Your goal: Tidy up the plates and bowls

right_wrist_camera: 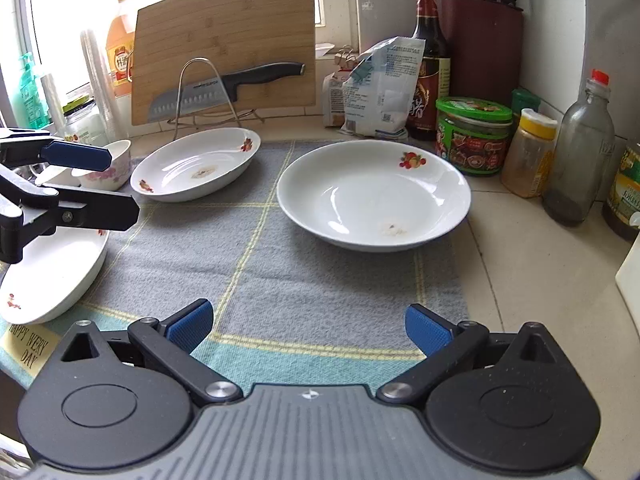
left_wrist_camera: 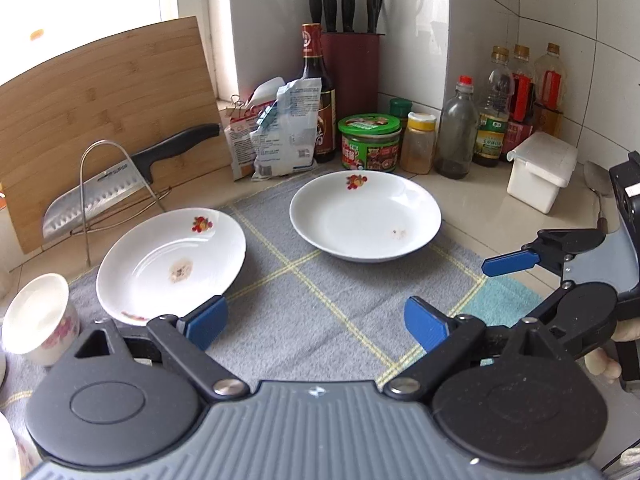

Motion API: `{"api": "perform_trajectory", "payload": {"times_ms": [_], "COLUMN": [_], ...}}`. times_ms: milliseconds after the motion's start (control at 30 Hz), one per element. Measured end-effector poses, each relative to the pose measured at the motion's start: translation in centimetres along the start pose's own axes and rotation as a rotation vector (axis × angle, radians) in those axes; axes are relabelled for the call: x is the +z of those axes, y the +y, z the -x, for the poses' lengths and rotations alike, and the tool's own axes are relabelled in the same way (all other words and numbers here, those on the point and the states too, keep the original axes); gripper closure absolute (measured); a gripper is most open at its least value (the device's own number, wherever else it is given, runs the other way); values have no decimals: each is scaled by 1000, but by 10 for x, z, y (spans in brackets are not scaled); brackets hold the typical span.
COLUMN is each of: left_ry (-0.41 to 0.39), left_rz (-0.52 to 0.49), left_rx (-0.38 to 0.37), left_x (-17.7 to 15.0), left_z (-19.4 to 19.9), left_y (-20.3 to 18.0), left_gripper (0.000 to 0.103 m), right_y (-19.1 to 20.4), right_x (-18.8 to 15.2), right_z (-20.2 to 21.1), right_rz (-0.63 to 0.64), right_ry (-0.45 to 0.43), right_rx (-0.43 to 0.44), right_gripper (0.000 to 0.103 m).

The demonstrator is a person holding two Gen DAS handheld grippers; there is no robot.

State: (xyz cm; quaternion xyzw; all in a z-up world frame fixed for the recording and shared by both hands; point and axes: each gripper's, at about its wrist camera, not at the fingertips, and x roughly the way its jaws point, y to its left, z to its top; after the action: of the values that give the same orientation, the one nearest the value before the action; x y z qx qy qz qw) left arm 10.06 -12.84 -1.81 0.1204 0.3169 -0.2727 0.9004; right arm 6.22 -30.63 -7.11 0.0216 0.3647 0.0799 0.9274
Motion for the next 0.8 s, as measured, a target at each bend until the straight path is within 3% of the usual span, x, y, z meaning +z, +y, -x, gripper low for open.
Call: {"api": "perform_trajectory", "payload": {"times_ms": [367, 800], "left_ry": [21, 53], "left_rz": [35, 87], "left_rx": [69, 116], "left_x": [-44, -89], "left_z": [33, 77], "left_y": [10, 63], "left_gripper": [8, 8], "right_y": [36, 94], "right_x": [-7, -9], "right_z": [-4, -23], "right_rz": [45, -28], "right_ry": [42, 88], "right_rx": [91, 191], "right_gripper": [0, 0]}}
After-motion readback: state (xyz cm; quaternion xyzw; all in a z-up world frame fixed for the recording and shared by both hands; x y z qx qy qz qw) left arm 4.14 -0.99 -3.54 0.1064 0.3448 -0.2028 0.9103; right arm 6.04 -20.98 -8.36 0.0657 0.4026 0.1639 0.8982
